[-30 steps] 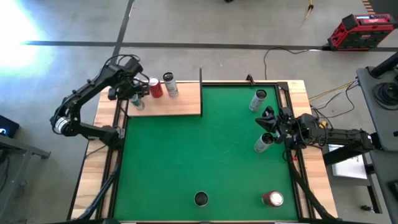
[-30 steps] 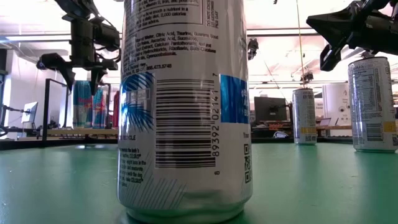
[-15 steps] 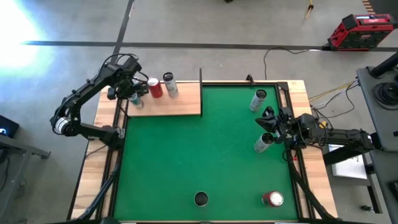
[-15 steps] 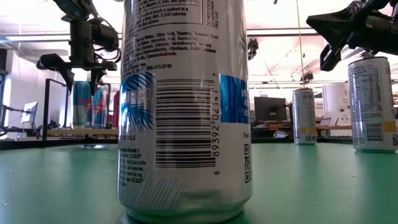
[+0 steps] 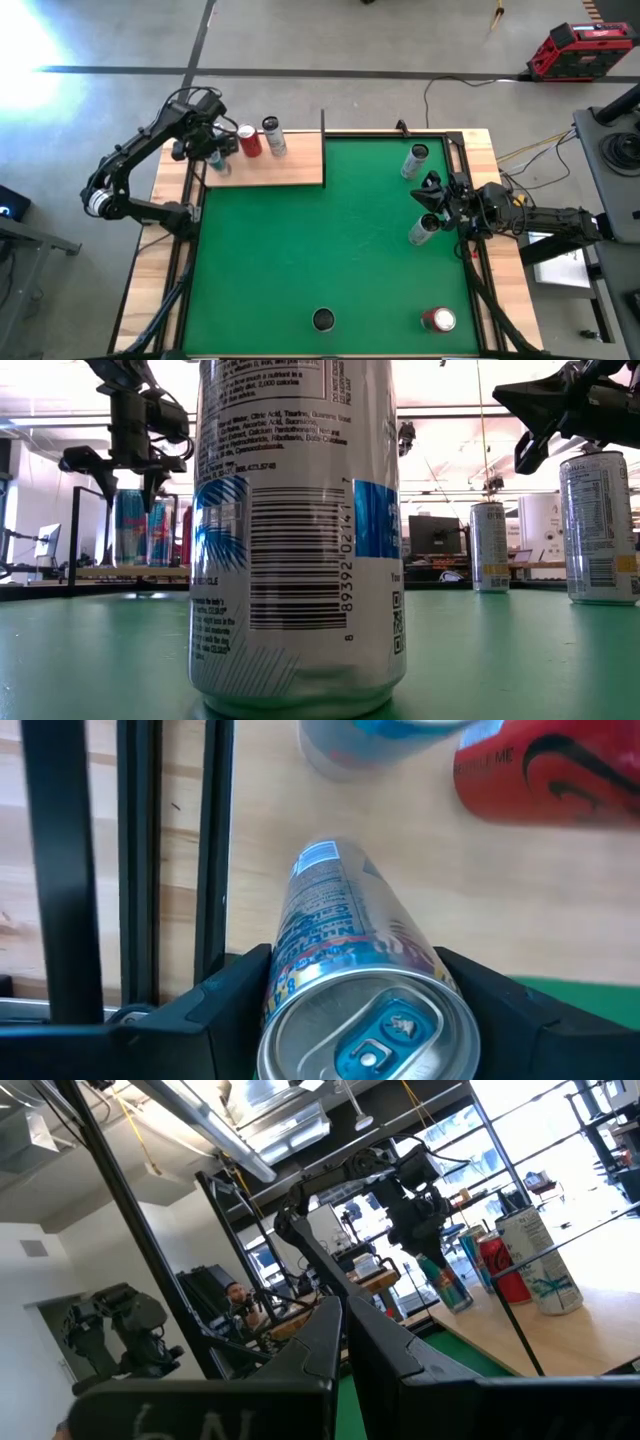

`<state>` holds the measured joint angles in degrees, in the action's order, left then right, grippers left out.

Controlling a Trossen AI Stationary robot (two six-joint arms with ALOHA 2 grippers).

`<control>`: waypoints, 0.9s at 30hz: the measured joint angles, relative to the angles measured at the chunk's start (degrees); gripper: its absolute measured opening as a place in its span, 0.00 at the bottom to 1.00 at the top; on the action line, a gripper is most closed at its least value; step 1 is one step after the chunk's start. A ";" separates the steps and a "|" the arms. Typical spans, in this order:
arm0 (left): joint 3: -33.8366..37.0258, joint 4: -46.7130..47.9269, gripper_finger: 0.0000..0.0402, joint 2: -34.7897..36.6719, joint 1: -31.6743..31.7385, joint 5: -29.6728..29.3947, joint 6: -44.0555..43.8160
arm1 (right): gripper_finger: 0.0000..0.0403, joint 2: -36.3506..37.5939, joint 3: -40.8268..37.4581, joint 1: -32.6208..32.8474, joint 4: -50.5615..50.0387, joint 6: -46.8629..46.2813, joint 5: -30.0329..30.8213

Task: Place canned beverage on shelf
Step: Put the blue soda can on the shelf aligned with the other blue soda can

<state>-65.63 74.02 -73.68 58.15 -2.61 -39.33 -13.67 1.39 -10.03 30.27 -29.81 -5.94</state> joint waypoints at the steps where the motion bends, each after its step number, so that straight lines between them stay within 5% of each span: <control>1: -0.08 0.44 0.60 0.03 0.00 0.27 0.68 | 0.03 0.01 0.01 -0.01 0.00 0.00 0.00; 14: -2.69 0.98 0.60 -0.84 0.11 0.09 9.86 | 0.03 0.00 0.02 -0.01 0.00 -0.01 0.01; 27: -2.20 1.00 0.60 -1.54 0.13 -0.39 9.20 | 0.03 0.00 0.02 0.00 0.00 0.01 0.01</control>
<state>-67.83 75.02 -75.22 58.28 -3.01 -30.13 -13.67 1.41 -10.03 30.27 -29.80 -5.93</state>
